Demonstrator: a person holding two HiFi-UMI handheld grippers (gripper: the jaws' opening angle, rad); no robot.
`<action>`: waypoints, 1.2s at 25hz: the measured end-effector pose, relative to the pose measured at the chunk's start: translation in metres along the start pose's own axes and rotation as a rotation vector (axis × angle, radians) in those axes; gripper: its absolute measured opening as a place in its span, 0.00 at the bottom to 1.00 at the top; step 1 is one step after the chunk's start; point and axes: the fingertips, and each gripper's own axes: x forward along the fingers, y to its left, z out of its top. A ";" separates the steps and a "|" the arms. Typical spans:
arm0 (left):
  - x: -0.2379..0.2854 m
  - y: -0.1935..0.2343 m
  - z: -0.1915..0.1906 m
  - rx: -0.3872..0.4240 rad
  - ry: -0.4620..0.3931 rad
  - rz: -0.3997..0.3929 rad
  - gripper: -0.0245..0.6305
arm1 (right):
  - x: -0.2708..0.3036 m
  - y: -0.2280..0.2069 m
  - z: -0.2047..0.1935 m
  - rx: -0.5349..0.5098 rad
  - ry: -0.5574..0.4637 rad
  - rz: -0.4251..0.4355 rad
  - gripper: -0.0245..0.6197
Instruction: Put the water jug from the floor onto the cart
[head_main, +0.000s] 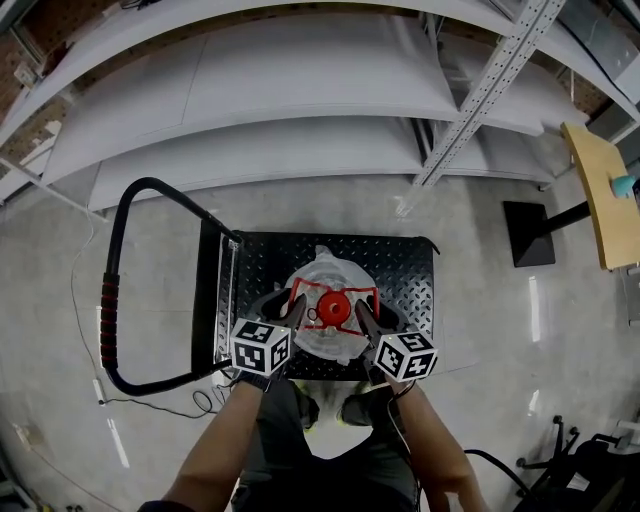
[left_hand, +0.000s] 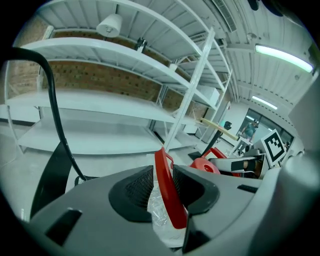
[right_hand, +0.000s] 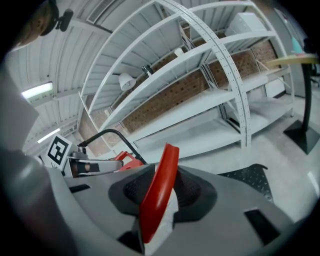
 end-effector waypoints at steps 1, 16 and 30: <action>-0.007 0.001 0.003 0.000 -0.006 0.010 0.19 | -0.003 -0.001 0.003 -0.034 -0.003 -0.034 0.19; -0.302 -0.192 0.151 0.137 -0.229 -0.231 0.08 | -0.242 0.264 0.171 -0.128 -0.216 0.036 0.19; -0.543 -0.416 0.042 0.210 -0.436 -0.263 0.04 | -0.548 0.423 0.061 -0.181 -0.392 0.199 0.04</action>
